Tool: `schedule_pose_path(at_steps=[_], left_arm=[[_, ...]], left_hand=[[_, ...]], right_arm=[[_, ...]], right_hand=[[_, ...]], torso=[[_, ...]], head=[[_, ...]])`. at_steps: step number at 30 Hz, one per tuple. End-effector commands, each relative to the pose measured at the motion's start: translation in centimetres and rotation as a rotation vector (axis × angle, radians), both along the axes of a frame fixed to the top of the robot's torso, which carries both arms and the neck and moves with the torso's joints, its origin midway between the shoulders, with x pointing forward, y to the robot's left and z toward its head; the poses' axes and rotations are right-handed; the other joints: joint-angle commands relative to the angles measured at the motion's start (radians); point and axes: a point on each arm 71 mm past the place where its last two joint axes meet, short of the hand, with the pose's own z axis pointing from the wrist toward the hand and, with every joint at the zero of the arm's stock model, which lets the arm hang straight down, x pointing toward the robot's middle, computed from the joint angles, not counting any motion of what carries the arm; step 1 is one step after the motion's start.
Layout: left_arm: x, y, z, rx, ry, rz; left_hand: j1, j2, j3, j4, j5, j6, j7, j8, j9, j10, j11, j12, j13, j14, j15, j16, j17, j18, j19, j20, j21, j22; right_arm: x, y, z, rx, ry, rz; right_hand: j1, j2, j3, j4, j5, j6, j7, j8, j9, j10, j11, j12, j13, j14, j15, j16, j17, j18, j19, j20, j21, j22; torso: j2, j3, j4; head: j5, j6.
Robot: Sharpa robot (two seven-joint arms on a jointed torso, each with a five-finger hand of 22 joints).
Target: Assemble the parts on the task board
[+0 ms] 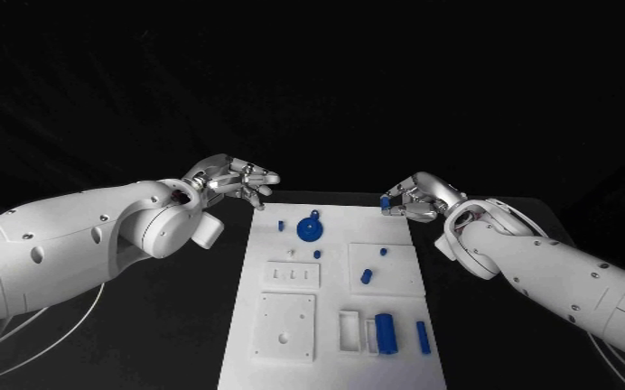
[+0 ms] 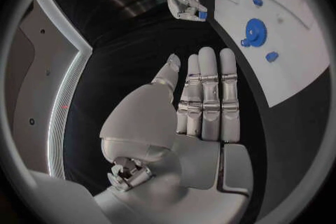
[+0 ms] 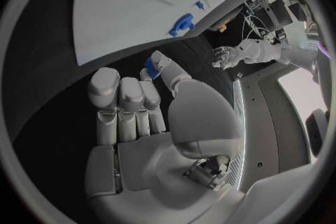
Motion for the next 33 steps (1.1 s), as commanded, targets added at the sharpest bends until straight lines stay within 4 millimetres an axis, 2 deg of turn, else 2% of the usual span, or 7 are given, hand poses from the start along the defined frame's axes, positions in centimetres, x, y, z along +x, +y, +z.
schedule_pose_path(at_steps=[1,10,11,12,14,26,33], left_arm=[[0.1,-1.2,-0.2,0.143,0.079,-0.074],[1.0,-4.0,0.1,0.237,0.16,-0.093],[1.1,-4.3,0.0,0.243,0.167,-0.096],[1.1,-4.7,0.0,0.251,0.176,-0.101],[1.2,-5.2,-0.2,0.266,0.192,-0.11],[1.7,-7.3,-0.8,0.348,0.25,-0.125],[1.7,-8.2,-0.8,0.384,0.243,-0.135]], left_hand=[[-0.009,0.0,-0.009,0.014,-0.001,0.012,-0.005,-0.003,0.001,0.05,-0.014,0.064,0.017,-0.003,-0.012,0.078,0.056,-0.007,0.005,-0.016,0.045,0.033],[-0.063,-0.007,-0.02,0.081,0.084,0.079,-0.033,0.0,0.062,0.044,-0.031,0.174,0.086,-0.025,-0.028,0.188,0.132,-0.011,-0.009,-0.032,0.111,0.1],[-0.074,-0.012,-0.021,0.089,0.121,0.088,-0.037,0.001,0.075,0.046,-0.034,0.191,0.098,-0.024,-0.031,0.202,0.141,-0.011,-0.008,-0.035,0.118,0.107],[-0.09,-0.015,-0.019,0.101,0.216,0.104,-0.048,0.004,0.097,0.04,-0.037,0.213,0.115,-0.024,-0.036,0.226,0.154,-0.013,-0.007,-0.039,0.131,0.119],[-0.114,-0.027,-0.017,0.111,0.266,0.112,-0.053,0.002,0.133,0.041,-0.044,0.235,0.138,-0.031,-0.039,0.252,0.169,-0.015,-0.012,-0.044,0.145,0.134],[-0.217,-0.089,0.057,0.222,0.256,0.121,-0.095,0.023,0.689,0.025,-0.071,0.373,0.313,-0.049,-0.062,0.406,0.224,-0.015,-0.044,-0.066,0.243,0.267],[-0.218,-0.103,0.071,0.237,0.249,0.119,-0.095,-0.002,0.784,0.017,-0.068,0.368,0.334,-0.054,-0.061,0.411,0.21,-0.014,-0.048,-0.063,0.231,0.293]], right_arm=[[0.0,1.1,0.6,-0.017,0.036,0.01],[-0.4,4.8,2.0,-0.039,0.044,0.072],[-0.4,5.2,2.1,-0.041,0.044,0.076],[-0.5,5.6,2.2,-0.042,0.044,0.083],[-0.6,6.5,2.3,-0.044,0.043,0.092],[-1.1,10.4,2.6,-0.052,0.042,0.13],[-1.4,11.8,2.6,-0.06,0.043,0.148]], right_hand=[[-0.008,0.001,-0.003,0.008,-0.02,0.004,-0.002,0.003,0.001,0.005,0.001,0.005,0.001,0.0,-0.008,0.003,0.001,-0.009,0.015,-0.007,0.0,0.105],[-0.004,-0.007,-0.006,0.029,-0.023,0.006,-0.003,0.003,0.001,0.006,0.001,0.006,0.004,0.001,-0.009,0.004,0.002,-0.009,0.015,-0.009,0.0,0.105],[-0.005,-0.007,-0.006,0.03,-0.019,0.007,-0.003,0.004,0.001,0.006,0.001,0.006,0.004,0.001,-0.009,0.004,0.002,-0.009,0.016,-0.009,0.0,0.105],[-0.005,-0.009,-0.006,0.032,-0.016,0.007,-0.004,0.003,0.001,0.006,0.0,0.006,0.004,0.001,-0.009,0.004,0.002,-0.009,0.016,-0.009,0.0,0.105],[-0.007,-0.012,-0.007,0.034,-0.011,0.007,-0.004,0.003,0.001,0.006,0.0,0.006,0.004,0.001,-0.009,0.004,0.002,-0.009,0.016,-0.009,0.0,0.105],[-0.009,-0.024,-0.01,0.046,0.023,0.005,-0.004,0.003,0.001,0.007,0.0,0.006,0.005,0.001,-0.01,0.005,0.004,-0.009,0.016,-0.009,-0.003,0.104],[-0.008,-0.025,-0.01,0.048,0.022,0.003,-0.003,0.003,0.001,0.007,0.0,0.005,0.005,0.001,-0.009,0.006,0.004,-0.009,0.017,-0.009,-0.002,0.104]], torso=[[-0.009,0.0016,0.0008],[-0.019,-0.0036,0.007],[-0.02,-0.0037,0.0065],[-0.02,-0.0039,0.0064],[-0.021,-0.0041,0.0064],[-0.021,-0.0035,0.0062],[-0.019,-0.003,0.0063]], head=[[0.005,0.0],[0.016,-0.004],[0.017,-0.005],[0.017,-0.005],[0.019,-0.005],[0.013,0.001],[0.011,0.005]])
